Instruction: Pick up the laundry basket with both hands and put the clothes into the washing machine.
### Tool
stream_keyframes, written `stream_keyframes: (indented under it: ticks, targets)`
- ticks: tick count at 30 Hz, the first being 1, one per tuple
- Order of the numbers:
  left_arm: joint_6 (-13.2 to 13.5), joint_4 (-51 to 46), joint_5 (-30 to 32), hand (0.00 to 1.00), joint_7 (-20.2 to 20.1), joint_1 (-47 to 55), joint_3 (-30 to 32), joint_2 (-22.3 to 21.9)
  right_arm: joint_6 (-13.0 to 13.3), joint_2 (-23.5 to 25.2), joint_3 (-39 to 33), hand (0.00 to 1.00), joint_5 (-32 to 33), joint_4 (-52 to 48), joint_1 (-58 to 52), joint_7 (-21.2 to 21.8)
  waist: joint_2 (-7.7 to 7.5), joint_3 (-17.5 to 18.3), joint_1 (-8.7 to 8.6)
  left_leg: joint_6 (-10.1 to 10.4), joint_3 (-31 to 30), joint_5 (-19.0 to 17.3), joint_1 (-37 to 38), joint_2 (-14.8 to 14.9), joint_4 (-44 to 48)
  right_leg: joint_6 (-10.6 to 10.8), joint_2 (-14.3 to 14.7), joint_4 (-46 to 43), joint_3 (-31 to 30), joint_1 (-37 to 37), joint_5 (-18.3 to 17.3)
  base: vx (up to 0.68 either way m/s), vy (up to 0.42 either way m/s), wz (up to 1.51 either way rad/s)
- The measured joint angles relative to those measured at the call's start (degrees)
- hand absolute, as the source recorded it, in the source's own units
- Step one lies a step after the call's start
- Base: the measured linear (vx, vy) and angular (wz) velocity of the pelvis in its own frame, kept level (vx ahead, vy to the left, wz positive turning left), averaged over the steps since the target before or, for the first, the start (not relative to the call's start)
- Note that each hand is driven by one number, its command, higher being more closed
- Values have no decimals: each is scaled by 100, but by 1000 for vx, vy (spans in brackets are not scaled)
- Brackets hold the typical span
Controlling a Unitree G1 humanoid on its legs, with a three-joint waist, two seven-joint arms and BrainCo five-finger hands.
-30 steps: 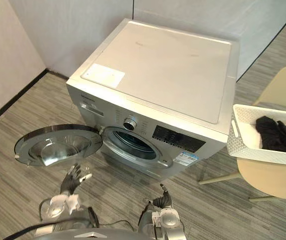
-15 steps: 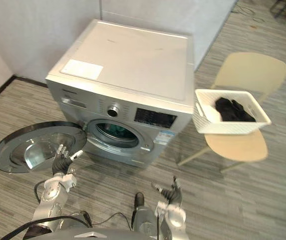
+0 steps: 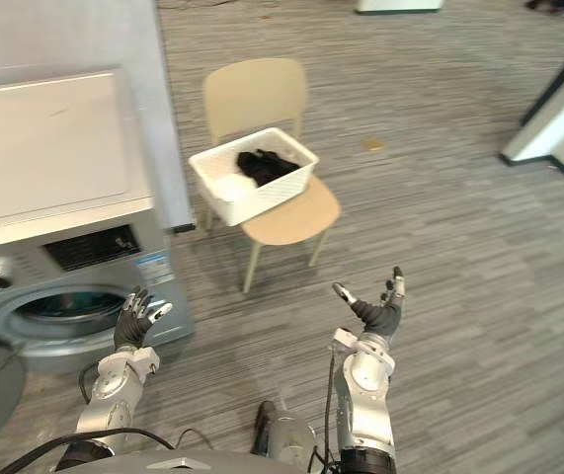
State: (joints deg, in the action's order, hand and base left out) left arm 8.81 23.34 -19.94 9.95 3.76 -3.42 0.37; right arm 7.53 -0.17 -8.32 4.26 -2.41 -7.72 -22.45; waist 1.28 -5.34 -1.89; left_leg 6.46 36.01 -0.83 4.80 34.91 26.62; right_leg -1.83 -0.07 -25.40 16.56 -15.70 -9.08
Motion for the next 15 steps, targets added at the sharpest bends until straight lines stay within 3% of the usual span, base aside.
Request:
stream_keyframes:
  ticks: [1,2,3,5,6,8,9,11,15]
  targets:
    - [-10,6,-7,0,2,100,13,20,19,6,160,0,-19,-155,-85,8,-84,-47,59,-1182,-61,411,-191,306,732,-95,173,44,-168,191,-102,83,-409,-70]
    - [-10,0,-10,0,0,160,13,19,39,-2,191,0,-28,-222,-127,5,-103,-73,104,-1454,-246,345,-329,414,1161,-97,234,79,-219,297,-154,81,-385,-71]
    - [-10,-15,-14,0,-15,300,-41,-38,48,-17,250,0,-28,-320,-164,-7,-153,-132,149,-1307,-782,-40,-630,314,1902,-51,346,167,-377,509,-204,82,-346,-60]
    - [-12,-30,-12,0,-39,550,-212,-135,96,-117,287,0,-98,-485,-195,4,-75,-118,179,-1008,-1554,-689,-1117,-303,2524,-100,502,499,-537,872,-192,111,-302,-57]
    - [-12,-34,-12,0,-41,588,-259,-147,101,-147,300,0,-135,-537,-240,4,-53,-117,177,-987,-1603,-813,-1224,-457,2562,-106,547,599,-557,958,-189,116,-195,-26]
    - [-14,-118,-22,0,-39,668,-415,-145,106,-151,403,0,-148,-583,-335,7,-55,-127,190,-835,-1521,-1207,-1602,-1047,2424,-138,648,957,-521,1278,-204,122,-156,0]
    - [-15,-174,-24,0,-39,680,-464,-144,106,-148,427,0,-145,-594,-330,7,-48,-130,201,-761,-1522,-1287,-1707,-1214,2354,-133,655,1004,-501,1318,-201,146,-128,12]
    - [-17,-330,-24,0,-42,686,-655,-180,106,-149,622,0,-133,-610,-298,12,13,-146,261,-644,-1534,-1538,-2087,-1840,1935,-125,712,1153,-505,1408,-195,163,-94,9]
    - [-42,-599,-10,0,-42,757,-668,-315,103,-126,1052,0,-117,-707,-155,20,181,-175,527,-606,-1351,-1567,-2426,-2355,1391,-137,857,1410,-644,1653,-262,225,-7,-21]
